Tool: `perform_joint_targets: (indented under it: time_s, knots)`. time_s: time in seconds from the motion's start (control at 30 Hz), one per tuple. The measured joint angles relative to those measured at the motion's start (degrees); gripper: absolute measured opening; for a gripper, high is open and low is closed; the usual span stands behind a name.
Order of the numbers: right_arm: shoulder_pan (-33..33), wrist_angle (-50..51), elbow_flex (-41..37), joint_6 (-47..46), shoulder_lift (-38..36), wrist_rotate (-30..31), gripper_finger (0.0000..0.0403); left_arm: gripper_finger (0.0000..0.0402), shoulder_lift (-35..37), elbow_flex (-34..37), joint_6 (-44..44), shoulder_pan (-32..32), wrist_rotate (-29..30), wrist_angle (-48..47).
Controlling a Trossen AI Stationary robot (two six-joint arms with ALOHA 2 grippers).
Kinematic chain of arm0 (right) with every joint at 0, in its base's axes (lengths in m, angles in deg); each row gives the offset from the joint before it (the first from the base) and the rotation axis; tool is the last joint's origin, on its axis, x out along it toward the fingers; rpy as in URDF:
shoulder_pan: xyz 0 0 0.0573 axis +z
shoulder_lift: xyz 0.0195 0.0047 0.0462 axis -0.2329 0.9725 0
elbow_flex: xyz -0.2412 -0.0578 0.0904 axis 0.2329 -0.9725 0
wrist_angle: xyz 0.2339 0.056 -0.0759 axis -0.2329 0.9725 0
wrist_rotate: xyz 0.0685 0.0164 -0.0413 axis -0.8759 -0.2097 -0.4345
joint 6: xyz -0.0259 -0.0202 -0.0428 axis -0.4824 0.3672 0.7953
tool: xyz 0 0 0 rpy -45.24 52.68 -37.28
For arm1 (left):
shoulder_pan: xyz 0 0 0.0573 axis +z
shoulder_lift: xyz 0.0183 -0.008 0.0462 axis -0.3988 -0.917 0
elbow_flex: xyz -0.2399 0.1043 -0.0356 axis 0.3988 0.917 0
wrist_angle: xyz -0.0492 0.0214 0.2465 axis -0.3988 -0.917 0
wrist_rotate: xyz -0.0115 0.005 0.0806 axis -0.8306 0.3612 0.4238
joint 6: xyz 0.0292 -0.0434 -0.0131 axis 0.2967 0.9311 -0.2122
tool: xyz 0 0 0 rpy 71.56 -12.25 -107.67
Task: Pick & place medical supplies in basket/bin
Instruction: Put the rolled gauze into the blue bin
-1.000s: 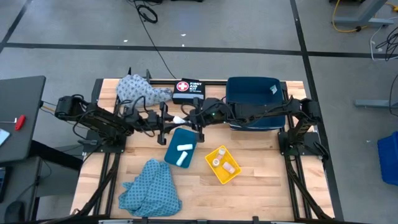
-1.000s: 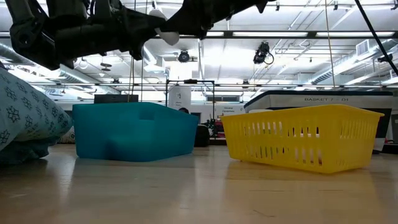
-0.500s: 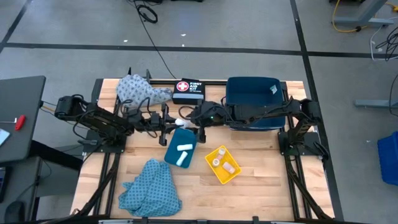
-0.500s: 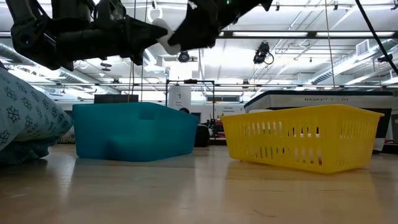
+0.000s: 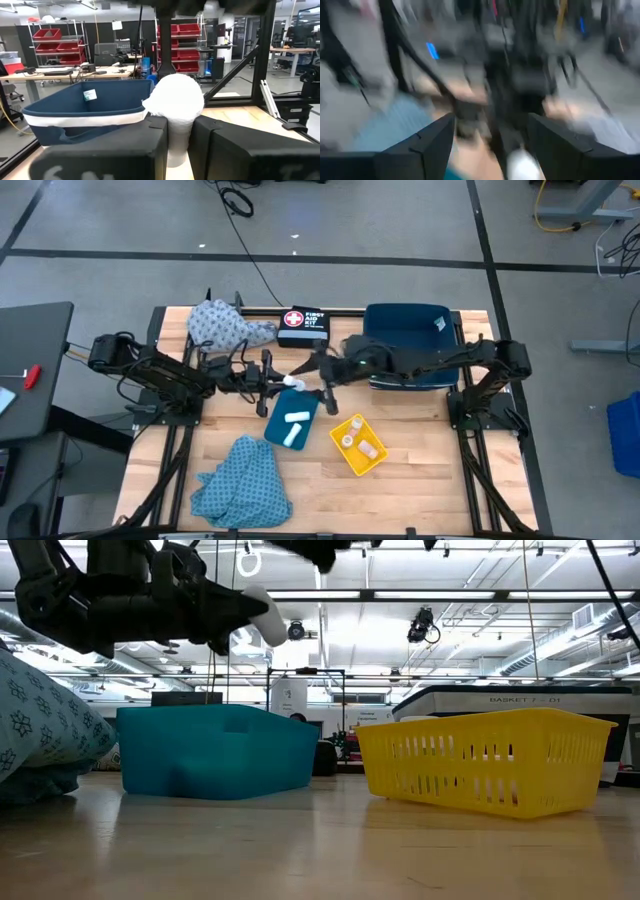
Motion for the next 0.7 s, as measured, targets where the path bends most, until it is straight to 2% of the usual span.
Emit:
perform_joint_targets:
  time_s: [0.1, 0.23, 0.5, 0.7]
  knots:
    - [1.59, -22.76, -9.42, -4.95, -1.01, -2.94, 0.0258, 0.0042, 0.00, 0.04, 0.02, 0.02, 0.06, -0.08]
    - [3.82, -44.52, -21.42, -7.40, -1.32, -0.15, 0.0258, 0.0042, -0.01, 0.04, 0.03, 0.07, 0.11, -0.48]
    - [4.62, -45.86, -40.01, -7.45, -9.92, 9.96, 0.0258, 0.0042, -0.02, 0.09, 0.52, 0.07, 0.17, -1.69]
    - [9.80, -51.81, -51.39, -8.77, -17.75, 19.78, 0.0258, 0.0042, -0.02, 0.09, 3.54, 0.07, 0.15, -5.77]
